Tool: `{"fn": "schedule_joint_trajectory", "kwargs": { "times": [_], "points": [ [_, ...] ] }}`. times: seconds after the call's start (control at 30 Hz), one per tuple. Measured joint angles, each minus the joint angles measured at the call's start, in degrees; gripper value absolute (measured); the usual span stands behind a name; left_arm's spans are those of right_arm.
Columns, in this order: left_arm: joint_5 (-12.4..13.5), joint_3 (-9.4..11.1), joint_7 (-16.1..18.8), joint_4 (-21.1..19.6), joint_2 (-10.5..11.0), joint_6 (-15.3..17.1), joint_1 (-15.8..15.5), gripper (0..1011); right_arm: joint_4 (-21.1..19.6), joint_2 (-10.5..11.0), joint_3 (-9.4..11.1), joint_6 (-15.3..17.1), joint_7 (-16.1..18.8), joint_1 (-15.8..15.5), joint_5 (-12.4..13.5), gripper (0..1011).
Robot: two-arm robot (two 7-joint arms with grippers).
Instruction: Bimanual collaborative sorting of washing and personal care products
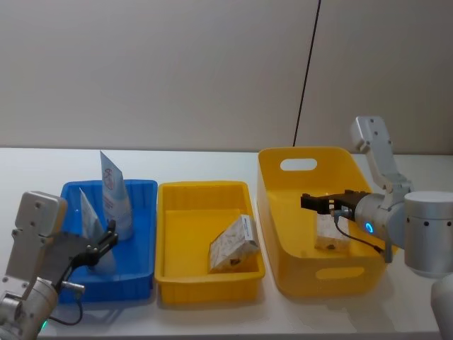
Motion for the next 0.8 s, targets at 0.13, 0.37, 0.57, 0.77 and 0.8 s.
{"fn": "schedule_joint_trajectory", "kwargs": {
  "times": [0.13,0.37,0.57,0.77,0.8],
  "points": [
    [0.0,0.0,-0.5,0.9,-0.4,0.0,0.0,1002,0.0,0.0,0.0,0.0,0.0,0.0,0.0,1004],
    [0.1,0.3,-1.0,2.6,-1.1,0.0,-0.5,1002,0.0,0.0,0.0,0.0,0.0,0.0,0.0,1003],
    [0.8,0.6,-0.9,5.2,-2.2,-0.2,-1.4,1002,0.0,0.0,0.0,0.0,0.0,0.0,0.0,1004],
    [2.0,0.8,0.1,6.9,-3.2,-0.7,-2.2,1002,0.0,0.0,0.0,0.0,0.0,0.0,0.0,1003],
    [2.2,0.9,0.3,7.2,-3.3,-0.8,-2.3,1002,0.0,0.0,0.0,0.0,0.0,0.0,0.0,1004]
  ]
}}
